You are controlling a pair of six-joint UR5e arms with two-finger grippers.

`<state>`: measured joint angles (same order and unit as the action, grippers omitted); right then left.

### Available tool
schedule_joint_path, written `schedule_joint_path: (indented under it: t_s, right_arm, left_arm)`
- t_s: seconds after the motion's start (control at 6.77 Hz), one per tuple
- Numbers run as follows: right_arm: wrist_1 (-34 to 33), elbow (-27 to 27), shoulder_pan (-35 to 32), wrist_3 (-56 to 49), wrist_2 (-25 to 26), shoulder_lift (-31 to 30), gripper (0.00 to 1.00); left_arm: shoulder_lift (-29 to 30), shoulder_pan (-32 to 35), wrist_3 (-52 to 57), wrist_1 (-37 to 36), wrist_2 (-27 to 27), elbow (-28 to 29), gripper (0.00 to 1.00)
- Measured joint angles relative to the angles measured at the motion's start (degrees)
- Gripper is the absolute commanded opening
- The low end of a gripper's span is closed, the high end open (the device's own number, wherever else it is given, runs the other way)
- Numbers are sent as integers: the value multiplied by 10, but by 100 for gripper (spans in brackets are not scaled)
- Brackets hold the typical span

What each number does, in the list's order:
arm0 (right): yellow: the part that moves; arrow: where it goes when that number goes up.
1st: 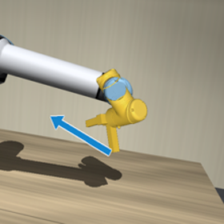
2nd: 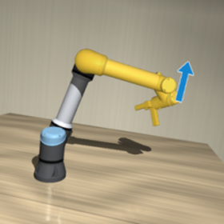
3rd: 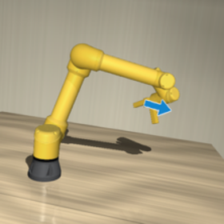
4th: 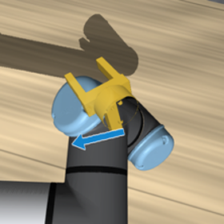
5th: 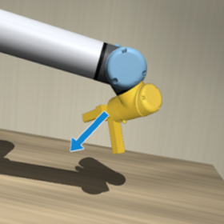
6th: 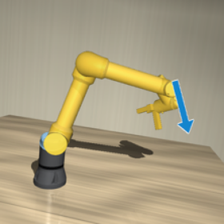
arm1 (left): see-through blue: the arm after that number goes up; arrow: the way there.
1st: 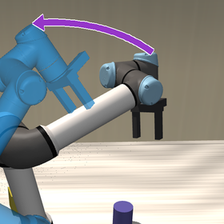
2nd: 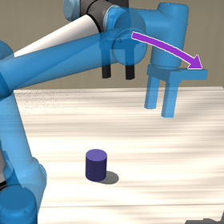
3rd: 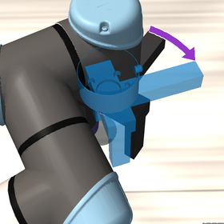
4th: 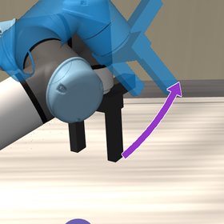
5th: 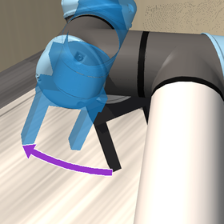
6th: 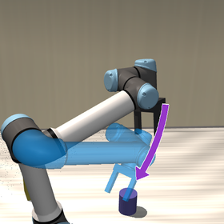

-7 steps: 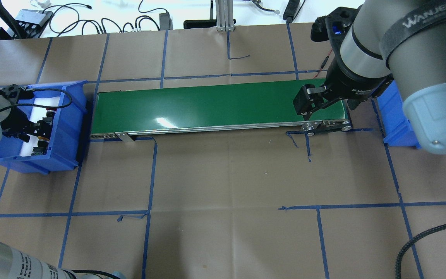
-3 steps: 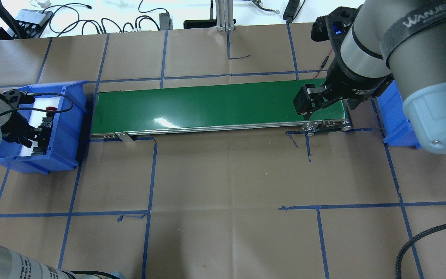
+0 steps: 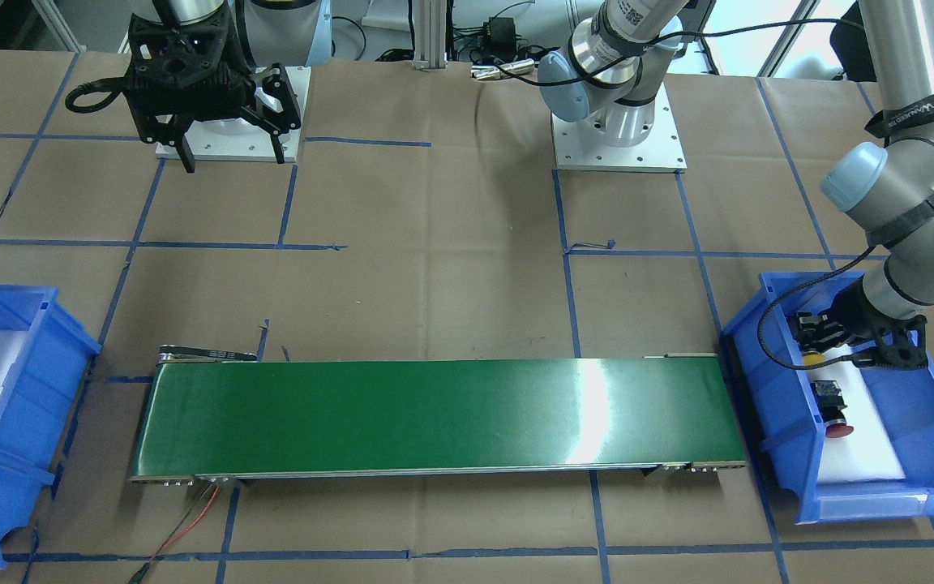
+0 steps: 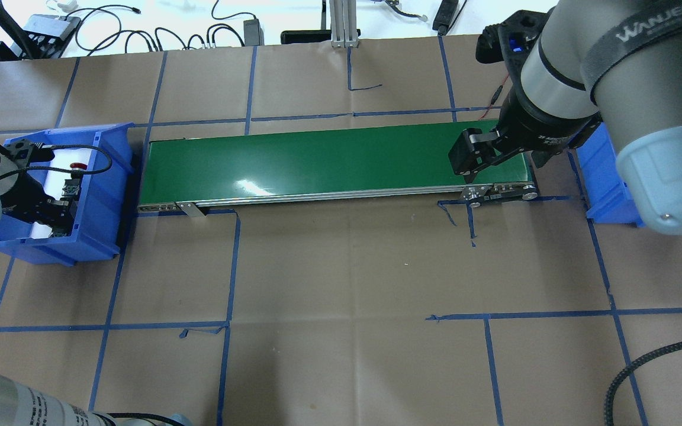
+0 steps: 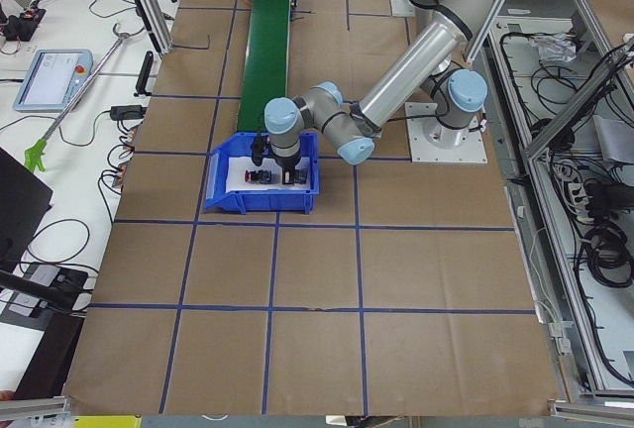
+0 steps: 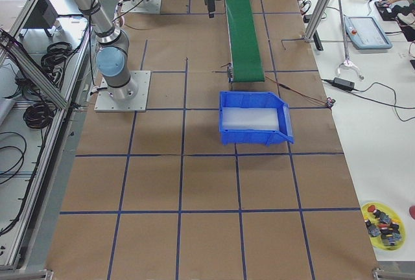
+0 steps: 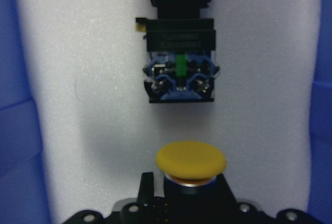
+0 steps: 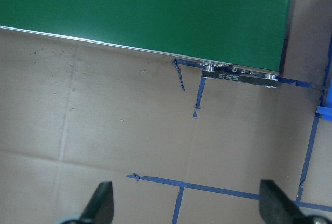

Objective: Transport two buttons from left to right
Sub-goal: 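Close the left gripper on the yellow button and lift it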

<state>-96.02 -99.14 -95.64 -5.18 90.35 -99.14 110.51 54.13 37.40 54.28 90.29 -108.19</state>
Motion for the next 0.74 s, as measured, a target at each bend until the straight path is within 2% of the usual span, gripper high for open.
schedule_joint_path:
  t_s: [0.3, 0.74]
  right_arm:
    - [0, 0, -1, 0, 0, 0, 100]
    - [0, 0, 0, 0, 0, 0, 100]
  left_arm:
    - [-28, 0, -3, 75, 2, 46, 4]
    - [-45, 5, -7, 266, 19, 203, 5]
